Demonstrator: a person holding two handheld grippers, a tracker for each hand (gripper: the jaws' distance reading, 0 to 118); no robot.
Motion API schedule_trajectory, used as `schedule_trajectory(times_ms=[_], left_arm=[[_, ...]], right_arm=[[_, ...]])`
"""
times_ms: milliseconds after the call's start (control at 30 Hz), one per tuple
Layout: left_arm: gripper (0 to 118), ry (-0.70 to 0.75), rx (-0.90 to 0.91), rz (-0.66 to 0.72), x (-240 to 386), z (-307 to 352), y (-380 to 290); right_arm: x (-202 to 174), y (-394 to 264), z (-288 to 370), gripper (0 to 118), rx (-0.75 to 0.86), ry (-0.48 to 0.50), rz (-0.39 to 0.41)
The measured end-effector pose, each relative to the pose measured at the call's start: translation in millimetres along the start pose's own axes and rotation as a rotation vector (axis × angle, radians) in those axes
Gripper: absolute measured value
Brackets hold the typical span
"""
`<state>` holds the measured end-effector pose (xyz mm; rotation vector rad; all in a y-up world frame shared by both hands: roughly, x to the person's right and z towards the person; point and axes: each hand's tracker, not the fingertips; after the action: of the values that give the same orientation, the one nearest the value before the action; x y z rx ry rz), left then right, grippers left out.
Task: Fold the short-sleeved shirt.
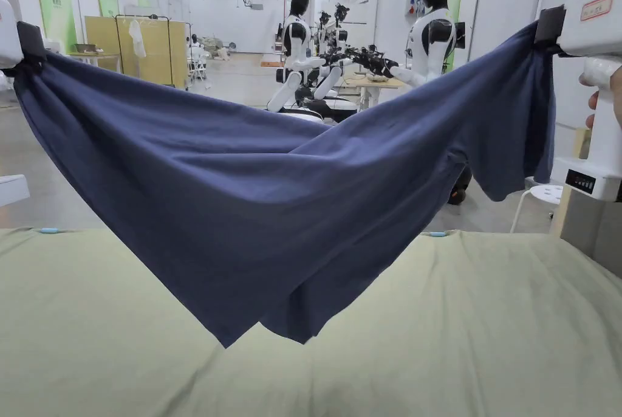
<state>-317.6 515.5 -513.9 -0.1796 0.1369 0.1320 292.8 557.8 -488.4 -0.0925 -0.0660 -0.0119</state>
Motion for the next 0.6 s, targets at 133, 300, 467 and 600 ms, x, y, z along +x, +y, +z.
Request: schedule_trajectory(times_ms=[133,300,467,600], left_arm=[[5,0.010,-0.056,-0.025,3.3,-31.4,-47.4],[5,0.037,-0.146,-0.047,4.9,-69.3,-127.5],[5,0.024,-0.217,-0.024,-11.7,-85.1,-166.6],[5,-0.012,-0.254,-0.059,-10.4,-32.0,-189.5]], right_arm=[[1.0,-45.0,-30.0,10,-0.051,-0.009,0.007],[2.0,-125.1,-63.8,10,-0.143,-0.047,0.024],[12.0,-167.3,-58.4,10,-0.207,-0.056,0.013],[27.5,-190.3,-11.1,10,-0.204,-0.027,-0.011]])
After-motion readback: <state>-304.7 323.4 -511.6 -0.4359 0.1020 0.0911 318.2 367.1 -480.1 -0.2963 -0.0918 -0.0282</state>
